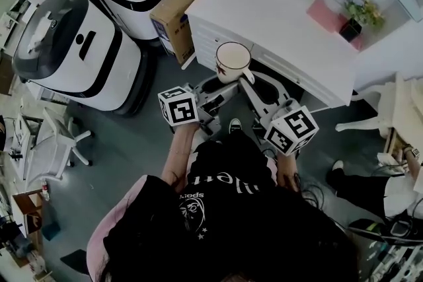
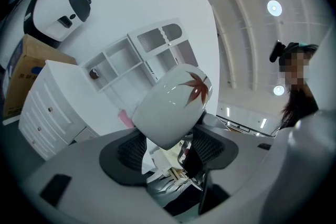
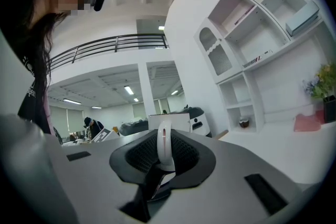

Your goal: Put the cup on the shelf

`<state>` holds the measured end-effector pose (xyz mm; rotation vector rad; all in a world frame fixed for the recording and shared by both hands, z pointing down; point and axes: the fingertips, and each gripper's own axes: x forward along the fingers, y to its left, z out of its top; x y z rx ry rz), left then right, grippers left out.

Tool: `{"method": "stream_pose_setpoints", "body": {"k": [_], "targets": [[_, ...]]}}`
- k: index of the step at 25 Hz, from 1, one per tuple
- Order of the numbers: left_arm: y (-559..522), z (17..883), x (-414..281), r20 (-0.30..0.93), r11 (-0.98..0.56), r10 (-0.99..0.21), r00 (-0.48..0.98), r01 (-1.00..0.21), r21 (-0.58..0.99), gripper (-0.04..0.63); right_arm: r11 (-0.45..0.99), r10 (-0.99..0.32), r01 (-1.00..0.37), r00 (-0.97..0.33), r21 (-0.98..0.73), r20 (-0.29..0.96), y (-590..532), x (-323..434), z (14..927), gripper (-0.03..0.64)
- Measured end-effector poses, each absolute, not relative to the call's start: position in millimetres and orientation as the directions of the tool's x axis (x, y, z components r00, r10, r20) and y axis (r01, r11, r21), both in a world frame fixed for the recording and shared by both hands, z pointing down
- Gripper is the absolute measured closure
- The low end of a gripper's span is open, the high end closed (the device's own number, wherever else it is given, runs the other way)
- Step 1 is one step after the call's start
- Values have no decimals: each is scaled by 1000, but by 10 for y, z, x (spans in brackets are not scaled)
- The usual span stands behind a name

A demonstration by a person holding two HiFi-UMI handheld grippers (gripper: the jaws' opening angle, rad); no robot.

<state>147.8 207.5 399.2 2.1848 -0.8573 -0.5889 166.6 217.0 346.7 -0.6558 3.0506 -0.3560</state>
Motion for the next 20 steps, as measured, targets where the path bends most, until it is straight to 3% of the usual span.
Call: {"method": "stream_pose_setpoints", "body": {"k": [10,20], "targets": [[1535,4183,1012,-132,-478,-770,625,-427,768,316,906,-340,-344,-939,-248,60,1603,1197,3653,532],[310,4205,366,-124,-447,-805,580,-455,770,316,927,-271,-281,-960,-248,71,359,555,3693,532]]}}
